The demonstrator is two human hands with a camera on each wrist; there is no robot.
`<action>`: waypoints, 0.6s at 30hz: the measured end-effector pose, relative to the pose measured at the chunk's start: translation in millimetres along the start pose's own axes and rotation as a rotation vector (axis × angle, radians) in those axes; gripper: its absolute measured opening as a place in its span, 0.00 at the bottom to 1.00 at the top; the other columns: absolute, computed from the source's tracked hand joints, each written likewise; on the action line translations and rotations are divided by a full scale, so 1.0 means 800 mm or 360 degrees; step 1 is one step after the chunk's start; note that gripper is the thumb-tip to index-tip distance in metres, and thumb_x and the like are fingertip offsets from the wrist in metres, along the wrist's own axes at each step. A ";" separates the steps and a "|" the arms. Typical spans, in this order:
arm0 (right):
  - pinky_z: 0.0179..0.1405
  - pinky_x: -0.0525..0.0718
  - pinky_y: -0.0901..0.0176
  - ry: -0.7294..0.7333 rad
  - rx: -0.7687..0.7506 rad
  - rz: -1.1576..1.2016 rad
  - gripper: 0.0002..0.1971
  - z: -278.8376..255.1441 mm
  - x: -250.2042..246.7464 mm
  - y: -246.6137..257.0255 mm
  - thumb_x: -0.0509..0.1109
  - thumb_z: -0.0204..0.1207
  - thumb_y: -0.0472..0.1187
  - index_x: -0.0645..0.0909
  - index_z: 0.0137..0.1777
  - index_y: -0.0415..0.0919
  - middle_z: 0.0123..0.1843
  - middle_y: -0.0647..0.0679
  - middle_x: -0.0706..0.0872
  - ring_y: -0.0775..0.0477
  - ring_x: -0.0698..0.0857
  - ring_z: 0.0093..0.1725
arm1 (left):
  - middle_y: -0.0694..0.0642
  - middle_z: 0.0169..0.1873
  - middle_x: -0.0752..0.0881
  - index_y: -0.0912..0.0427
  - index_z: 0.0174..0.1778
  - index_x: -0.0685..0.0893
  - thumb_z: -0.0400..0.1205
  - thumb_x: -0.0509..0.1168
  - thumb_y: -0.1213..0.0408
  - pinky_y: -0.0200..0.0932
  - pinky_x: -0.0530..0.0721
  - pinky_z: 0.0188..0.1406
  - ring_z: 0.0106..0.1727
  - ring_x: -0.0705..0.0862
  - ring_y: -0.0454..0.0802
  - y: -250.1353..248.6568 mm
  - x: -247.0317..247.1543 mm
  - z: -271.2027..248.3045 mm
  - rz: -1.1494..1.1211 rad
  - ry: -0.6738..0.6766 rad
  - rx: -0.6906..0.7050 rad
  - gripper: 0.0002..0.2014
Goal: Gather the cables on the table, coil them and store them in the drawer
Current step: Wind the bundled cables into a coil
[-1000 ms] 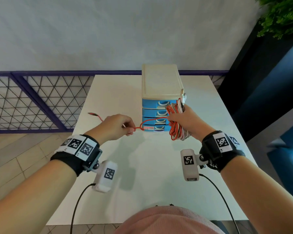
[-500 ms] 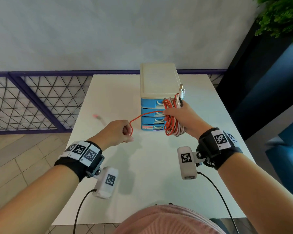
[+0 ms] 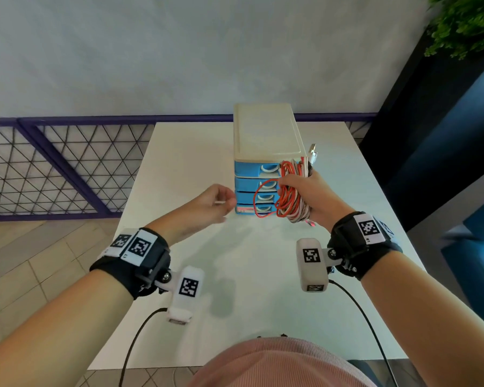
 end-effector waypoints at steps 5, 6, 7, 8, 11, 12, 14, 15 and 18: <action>0.32 0.88 0.56 0.0147 0.0049 0.0066 0.04 -0.003 0.013 -0.004 0.70 0.76 0.34 0.79 0.49 0.37 0.34 0.42 0.86 0.48 0.87 0.30 | 0.43 0.69 0.75 0.55 0.75 0.68 0.88 0.53 0.62 0.22 0.70 0.62 0.69 0.72 0.36 -0.023 0.019 0.009 0.0188 0.0060 0.0215 0.18; 0.33 0.88 0.56 0.0122 0.0033 0.0086 0.04 -0.002 0.013 -0.003 0.70 0.76 0.33 0.79 0.49 0.37 0.34 0.42 0.86 0.48 0.87 0.30 | 0.48 0.64 0.79 0.58 0.71 0.73 0.88 0.52 0.64 0.20 0.72 0.59 0.65 0.76 0.38 -0.023 0.024 0.010 0.0188 0.0103 0.0219 0.16; 0.34 0.89 0.56 0.0081 0.0010 0.0102 0.03 -0.001 0.010 0.000 0.70 0.76 0.33 0.79 0.48 0.37 0.34 0.42 0.86 0.48 0.87 0.31 | 0.53 0.58 0.83 0.60 0.65 0.78 0.88 0.51 0.65 0.22 0.73 0.58 0.61 0.79 0.42 -0.024 0.029 0.010 0.0187 0.0149 0.0217 0.14; 0.34 0.89 0.56 0.0029 -0.0018 0.0109 0.02 0.000 0.005 0.003 0.70 0.76 0.33 0.80 0.47 0.37 0.34 0.42 0.86 0.48 0.87 0.31 | 0.56 0.52 0.85 0.61 0.58 0.81 0.89 0.50 0.65 0.26 0.75 0.58 0.57 0.82 0.45 -0.022 0.032 0.009 0.0167 0.0198 0.0202 0.14; 0.40 0.89 0.52 -0.0105 -0.0085 0.0015 0.03 0.004 -0.013 0.008 0.69 0.76 0.33 0.79 0.44 0.40 0.34 0.44 0.86 0.48 0.87 0.32 | 0.54 0.44 0.87 0.58 0.51 0.83 0.89 0.51 0.66 0.32 0.76 0.59 0.53 0.87 0.46 -0.015 0.032 0.001 0.0034 0.0309 0.0105 0.14; 0.42 0.89 0.50 -0.0129 -0.0107 -0.0048 0.04 0.004 -0.016 0.009 0.69 0.76 0.33 0.78 0.43 0.41 0.34 0.44 0.86 0.48 0.87 0.32 | 0.53 0.46 0.88 0.58 0.53 0.83 0.88 0.52 0.68 0.30 0.76 0.58 0.54 0.87 0.43 -0.016 0.031 -0.003 0.0075 0.0344 0.0106 0.13; 0.43 0.90 0.49 -0.0167 -0.0161 -0.0168 0.05 0.004 -0.017 0.009 0.69 0.75 0.34 0.78 0.42 0.43 0.35 0.45 0.87 0.47 0.87 0.33 | 0.52 0.51 0.90 0.59 0.55 0.86 0.86 0.58 0.70 0.26 0.76 0.59 0.58 0.85 0.39 -0.025 0.033 -0.008 0.0255 0.0413 0.0167 0.11; 0.41 0.90 0.51 -0.0187 -0.0187 -0.0212 0.05 0.004 -0.016 0.008 0.69 0.75 0.34 0.78 0.42 0.44 0.34 0.46 0.87 0.48 0.87 0.33 | 0.51 0.52 0.91 0.59 0.53 0.87 0.85 0.60 0.69 0.26 0.76 0.60 0.59 0.85 0.39 -0.032 0.035 -0.009 0.0306 0.0419 0.0214 0.10; 0.33 0.87 0.57 -0.0187 -0.0240 -0.0264 0.05 0.006 -0.005 0.006 0.71 0.74 0.34 0.80 0.45 0.44 0.34 0.48 0.87 0.52 0.88 0.31 | 0.53 0.46 0.92 0.59 0.49 0.88 0.82 0.64 0.68 0.31 0.80 0.58 0.53 0.88 0.44 -0.049 0.030 -0.006 0.0165 0.0219 0.0293 0.07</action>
Point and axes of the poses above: each hand's wrist, its own z-axis towards the middle knuckle, its own x-axis out of the palm, y = z × x, the point moved 9 cm from there along z, towards the middle knuckle
